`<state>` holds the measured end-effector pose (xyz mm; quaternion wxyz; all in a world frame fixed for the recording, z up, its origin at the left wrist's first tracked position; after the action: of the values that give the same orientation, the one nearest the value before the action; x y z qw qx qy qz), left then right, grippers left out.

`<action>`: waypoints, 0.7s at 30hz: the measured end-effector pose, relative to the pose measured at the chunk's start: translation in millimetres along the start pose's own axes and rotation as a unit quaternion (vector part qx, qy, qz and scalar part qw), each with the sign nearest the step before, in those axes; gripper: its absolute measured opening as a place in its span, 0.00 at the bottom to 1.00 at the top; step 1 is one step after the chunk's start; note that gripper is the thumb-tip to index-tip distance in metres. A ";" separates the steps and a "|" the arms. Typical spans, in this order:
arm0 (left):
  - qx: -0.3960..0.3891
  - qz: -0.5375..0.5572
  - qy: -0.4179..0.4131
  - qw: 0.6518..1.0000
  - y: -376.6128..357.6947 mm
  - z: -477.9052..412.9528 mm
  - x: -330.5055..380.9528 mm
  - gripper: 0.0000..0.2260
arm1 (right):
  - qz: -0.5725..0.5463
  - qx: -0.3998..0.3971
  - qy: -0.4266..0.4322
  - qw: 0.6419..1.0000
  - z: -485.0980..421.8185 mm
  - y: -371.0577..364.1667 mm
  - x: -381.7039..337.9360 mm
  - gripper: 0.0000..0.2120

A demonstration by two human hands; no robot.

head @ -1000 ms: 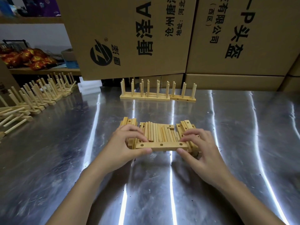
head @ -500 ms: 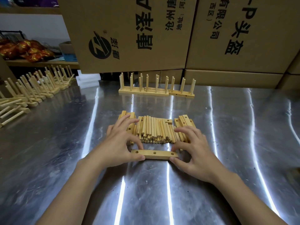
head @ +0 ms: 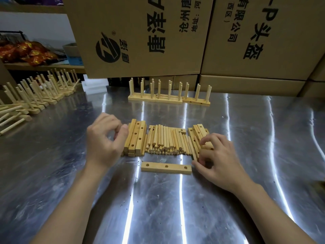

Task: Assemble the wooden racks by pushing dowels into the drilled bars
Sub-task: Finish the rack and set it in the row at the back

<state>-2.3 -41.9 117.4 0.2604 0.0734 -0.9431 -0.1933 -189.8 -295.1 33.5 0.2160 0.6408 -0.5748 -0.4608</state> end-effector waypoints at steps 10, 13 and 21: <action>-0.088 -0.025 -0.029 0.995 -32.1 10.5 1.7 0.16 | -0.012 0.021 -0.002 1.000 -1.7 2.6 -5.0 0.14; -0.124 -0.028 -0.035 0.991 -44.2 16.1 5.4 0.16 | -0.053 0.121 -0.012 0.991 -1.7 26.3 -7.5 0.12; -0.238 0.033 0.058 0.969 -79.5 34.6 4.1 0.17 | -0.167 0.096 0.002 0.981 -2.0 24.4 -27.3 0.11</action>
<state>-20.8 -104.3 59.9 0.3311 -0.0110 -0.8552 -0.3986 -198.9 -276.1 63.4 0.0747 0.7463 -0.5010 -0.4318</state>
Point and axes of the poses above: each hand's wrist, its own z-axis away from the middle knuckle, its own y-axis out of the back of the hand, x = y × z, the point moved 9 cm from there along -z, towards the middle knuckle, and after that the axes turned 7 degrees about -z, right-handed, at the moved point
